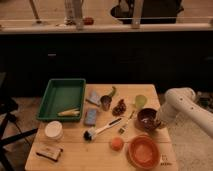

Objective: Stack bowls into tray

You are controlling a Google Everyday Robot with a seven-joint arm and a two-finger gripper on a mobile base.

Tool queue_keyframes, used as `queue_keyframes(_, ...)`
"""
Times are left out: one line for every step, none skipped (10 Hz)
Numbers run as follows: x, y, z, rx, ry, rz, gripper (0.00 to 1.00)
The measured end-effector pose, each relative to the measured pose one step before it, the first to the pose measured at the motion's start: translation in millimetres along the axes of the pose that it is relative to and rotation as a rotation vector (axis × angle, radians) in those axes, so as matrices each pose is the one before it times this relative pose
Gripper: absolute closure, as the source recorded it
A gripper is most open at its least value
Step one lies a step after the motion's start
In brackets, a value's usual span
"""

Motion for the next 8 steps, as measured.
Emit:
queue_keyframes(-0.38,-1.13,-3.73,0.00327,0.0001,-0.01346,1.0)
queue_keyframes(-0.37,-0.3,-3.56,0.0009,-0.00049,-0.01461,1.0)
queue_keyframes(-0.08,-0.73,-3.92,0.00343,-0.00179,-0.01645,1.0)
queue_keyframes(0.97,-1.66,-4.13,0.00804,0.00006,-0.01831,1.0)
queue_keyframes(0.2,-0.06,-3.3,0.00642,-0.00373,-0.01267,1.0)
queue_keyframes(0.42,0.35,-3.0,0.00776,-0.00394,-0.01159,1.0)
queue_keyframes(1.06,-0.13,-4.39,0.01475,-0.00671,-0.01889,1.0)
queue_keyframes(0.66,0.32,-2.93,0.0118,-0.00997,-0.01827,1.0)
